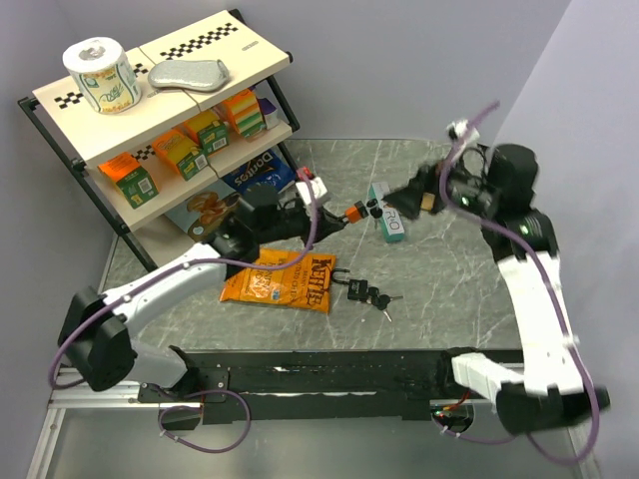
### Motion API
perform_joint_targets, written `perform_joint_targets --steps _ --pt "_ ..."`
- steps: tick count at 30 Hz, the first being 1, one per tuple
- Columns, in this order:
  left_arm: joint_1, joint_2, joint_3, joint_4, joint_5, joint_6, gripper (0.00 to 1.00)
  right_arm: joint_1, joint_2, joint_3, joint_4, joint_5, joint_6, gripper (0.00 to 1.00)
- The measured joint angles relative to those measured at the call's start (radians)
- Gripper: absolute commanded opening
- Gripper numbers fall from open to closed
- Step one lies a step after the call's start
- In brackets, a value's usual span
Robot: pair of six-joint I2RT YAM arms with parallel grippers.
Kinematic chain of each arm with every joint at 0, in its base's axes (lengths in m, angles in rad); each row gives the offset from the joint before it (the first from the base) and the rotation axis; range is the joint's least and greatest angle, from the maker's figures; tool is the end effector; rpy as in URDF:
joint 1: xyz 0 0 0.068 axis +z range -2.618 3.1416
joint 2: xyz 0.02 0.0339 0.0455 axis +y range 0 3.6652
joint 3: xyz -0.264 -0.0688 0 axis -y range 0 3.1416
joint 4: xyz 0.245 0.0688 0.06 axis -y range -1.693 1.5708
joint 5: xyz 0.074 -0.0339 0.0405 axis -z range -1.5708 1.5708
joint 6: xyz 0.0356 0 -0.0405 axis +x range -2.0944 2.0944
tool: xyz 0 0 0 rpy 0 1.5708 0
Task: Lock with the key
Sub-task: Pick up the lock from the center of the board.
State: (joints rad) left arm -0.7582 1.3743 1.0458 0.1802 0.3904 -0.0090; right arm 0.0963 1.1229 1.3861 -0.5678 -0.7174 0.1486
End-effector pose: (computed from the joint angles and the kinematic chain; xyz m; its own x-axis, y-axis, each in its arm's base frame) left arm 0.2270 -0.2336 0.3344 -0.1155 0.0979 -0.9885 0.9082 0.4135 -0.0651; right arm 0.2195 0.0447 0.4429 -0.3984 0.0736 -0.9143 -0.6448 0.6864 0.3362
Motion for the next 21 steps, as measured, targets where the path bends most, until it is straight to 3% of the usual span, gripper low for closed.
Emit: perform_joint_targets --steps 4,8,11,14,21 --pt "0.059 -0.038 0.075 -0.136 0.209 0.029 0.01 0.016 -0.121 -0.006 -0.077 -0.175 -0.334 0.99" --pt "0.070 -0.042 0.158 -0.282 0.366 0.112 0.01 0.056 -0.166 -0.011 -0.181 -0.284 -0.544 0.99" --pt "0.069 -0.042 0.188 -0.370 0.465 0.164 0.01 0.092 -0.160 -0.039 -0.216 -0.315 -0.626 0.97" --pt "0.068 -0.029 0.221 -0.451 0.537 0.200 0.01 0.140 -0.130 -0.052 -0.259 -0.320 -0.700 0.85" --pt "0.046 -0.002 0.273 -0.541 0.570 0.245 0.01 0.248 -0.071 -0.052 -0.336 -0.300 -0.811 0.72"
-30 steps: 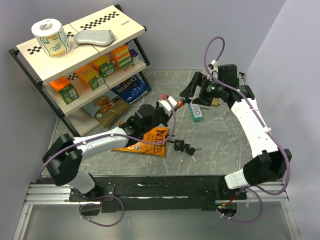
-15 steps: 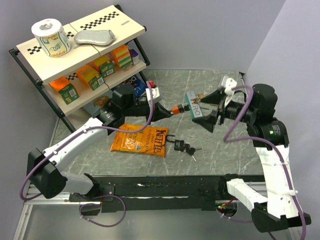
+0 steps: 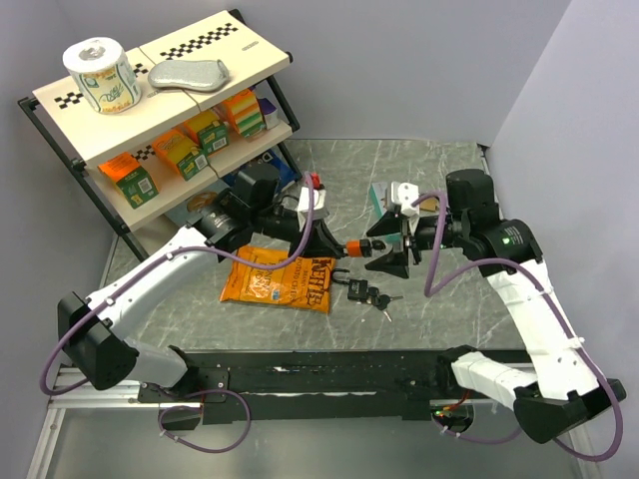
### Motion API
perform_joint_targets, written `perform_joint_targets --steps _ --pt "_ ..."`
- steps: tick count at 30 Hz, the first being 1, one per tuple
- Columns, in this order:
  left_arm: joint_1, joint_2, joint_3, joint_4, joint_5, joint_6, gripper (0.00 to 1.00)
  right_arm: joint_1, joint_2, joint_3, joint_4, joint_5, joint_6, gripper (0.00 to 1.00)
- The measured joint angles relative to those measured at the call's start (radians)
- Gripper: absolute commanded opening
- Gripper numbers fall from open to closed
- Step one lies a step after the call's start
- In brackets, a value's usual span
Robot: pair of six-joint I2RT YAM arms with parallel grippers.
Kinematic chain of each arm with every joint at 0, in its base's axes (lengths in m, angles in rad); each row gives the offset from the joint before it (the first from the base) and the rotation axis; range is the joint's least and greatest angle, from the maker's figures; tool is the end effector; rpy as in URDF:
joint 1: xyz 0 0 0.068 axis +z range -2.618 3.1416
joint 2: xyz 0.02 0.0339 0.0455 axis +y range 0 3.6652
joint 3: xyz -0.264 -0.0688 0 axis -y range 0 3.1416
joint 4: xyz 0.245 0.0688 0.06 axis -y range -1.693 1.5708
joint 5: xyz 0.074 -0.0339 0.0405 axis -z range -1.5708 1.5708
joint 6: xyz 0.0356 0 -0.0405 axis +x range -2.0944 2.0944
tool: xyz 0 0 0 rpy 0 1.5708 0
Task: Lock with the key
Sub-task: Pick up the lock from the center of the board, then lock the lock.
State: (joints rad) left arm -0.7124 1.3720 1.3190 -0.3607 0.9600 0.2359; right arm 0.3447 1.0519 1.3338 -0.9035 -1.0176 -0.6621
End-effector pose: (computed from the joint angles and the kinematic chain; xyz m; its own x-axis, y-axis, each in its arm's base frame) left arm 0.2096 -0.2196 0.3813 -0.0755 0.2423 -0.9672 0.9875 -0.1161 -0.1062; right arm 0.1621 0.0904 0.4145 0.0771 -0.3155 -0.9458 -0.9904 0.0847 -0.1090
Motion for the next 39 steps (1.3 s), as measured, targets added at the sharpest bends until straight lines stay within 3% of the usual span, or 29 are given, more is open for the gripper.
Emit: perform_joint_targets --steps 4,12,20,24,27,29,32,39 --pt "-0.025 0.000 0.000 -0.023 -0.003 0.010 0.01 0.038 0.002 0.000 -0.006 0.017 -0.035 0.62" --pt "-0.033 0.000 0.000 -0.023 -0.005 0.010 0.01 0.092 0.037 0.002 -0.080 0.076 -0.140 0.57" --pt "-0.034 0.000 0.000 -0.028 -0.006 0.016 0.01 0.101 0.074 0.009 -0.139 0.100 -0.188 0.30" --pt "-0.034 0.000 0.000 -0.034 -0.006 0.032 0.01 0.106 0.076 0.017 -0.144 0.108 -0.185 0.27" --pt "-0.034 0.000 0.000 -0.033 -0.007 0.033 0.01 0.107 0.079 0.021 -0.144 0.108 -0.169 0.08" --pt "-0.034 0.000 0.000 -0.033 -0.008 0.033 0.01 0.107 0.080 0.021 -0.144 0.107 -0.155 0.02" --pt "-0.033 0.000 -0.001 -0.033 -0.010 0.032 0.01 0.107 0.082 0.021 -0.143 0.106 -0.134 0.00" --pt "-0.033 -0.024 -0.029 0.011 -0.019 0.013 0.28 0.107 0.082 0.021 -0.127 0.082 -0.067 0.00"
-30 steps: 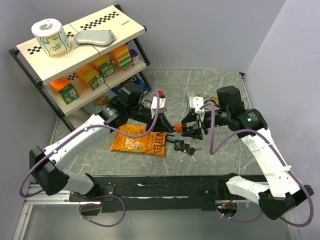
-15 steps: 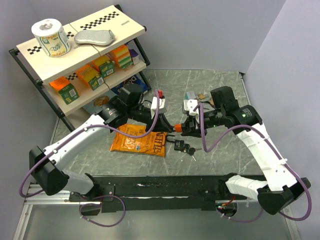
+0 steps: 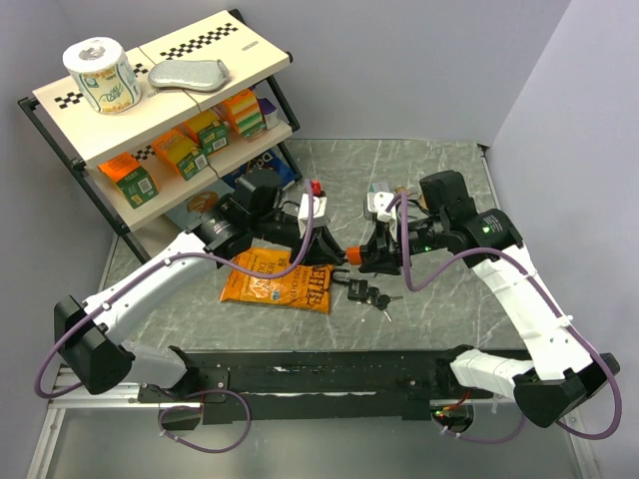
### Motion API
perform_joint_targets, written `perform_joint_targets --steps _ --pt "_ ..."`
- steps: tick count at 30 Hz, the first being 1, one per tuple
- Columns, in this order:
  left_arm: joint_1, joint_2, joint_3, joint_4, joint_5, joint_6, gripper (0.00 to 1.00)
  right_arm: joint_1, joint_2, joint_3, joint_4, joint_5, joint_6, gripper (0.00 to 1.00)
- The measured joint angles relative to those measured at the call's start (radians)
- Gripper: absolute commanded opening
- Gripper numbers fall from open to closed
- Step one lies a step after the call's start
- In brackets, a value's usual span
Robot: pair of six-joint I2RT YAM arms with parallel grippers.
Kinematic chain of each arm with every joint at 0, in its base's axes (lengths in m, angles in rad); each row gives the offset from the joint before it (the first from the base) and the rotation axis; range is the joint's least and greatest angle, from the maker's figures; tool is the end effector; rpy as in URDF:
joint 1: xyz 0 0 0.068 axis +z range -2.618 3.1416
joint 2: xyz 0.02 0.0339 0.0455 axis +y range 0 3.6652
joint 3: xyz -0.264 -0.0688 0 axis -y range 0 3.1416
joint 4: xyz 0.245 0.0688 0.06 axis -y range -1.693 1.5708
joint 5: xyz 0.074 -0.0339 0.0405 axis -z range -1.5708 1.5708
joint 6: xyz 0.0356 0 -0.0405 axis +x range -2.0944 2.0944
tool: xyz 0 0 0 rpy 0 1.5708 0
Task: Lock with the key
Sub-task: Lock the lock.
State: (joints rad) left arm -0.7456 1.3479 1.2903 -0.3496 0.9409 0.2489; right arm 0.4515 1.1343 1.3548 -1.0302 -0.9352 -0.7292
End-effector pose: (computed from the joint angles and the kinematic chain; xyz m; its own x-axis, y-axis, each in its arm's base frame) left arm 0.1986 -0.2226 0.3792 -0.0493 0.2430 -0.9688 0.9873 -0.1346 -0.0840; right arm 0.1674 0.1130 0.3960 0.0195 -0.4301 -0.9025 -0.9997 0.0073 -0.0250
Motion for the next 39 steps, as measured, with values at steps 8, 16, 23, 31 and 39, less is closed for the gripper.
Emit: perform_joint_targets --steps 8,16,23,31,39 --pt "0.003 -0.016 -0.014 -0.036 -0.014 0.046 0.26 0.002 -0.005 -0.001 0.049 -0.022 0.043 0.00" --pt "0.019 -0.048 -0.041 -0.063 -0.023 0.064 0.25 0.002 -0.015 -0.001 0.050 -0.027 0.050 0.00" --pt "0.019 -0.055 -0.041 -0.060 -0.023 0.062 0.25 0.002 -0.015 -0.001 0.050 -0.027 0.051 0.00" --pt "0.019 -0.055 -0.041 -0.052 -0.023 0.044 0.24 0.002 -0.014 -0.001 0.051 -0.027 0.058 0.00" --pt "0.019 -0.056 -0.041 -0.036 -0.021 0.019 0.11 0.002 -0.005 -0.001 0.060 -0.027 0.067 0.00"
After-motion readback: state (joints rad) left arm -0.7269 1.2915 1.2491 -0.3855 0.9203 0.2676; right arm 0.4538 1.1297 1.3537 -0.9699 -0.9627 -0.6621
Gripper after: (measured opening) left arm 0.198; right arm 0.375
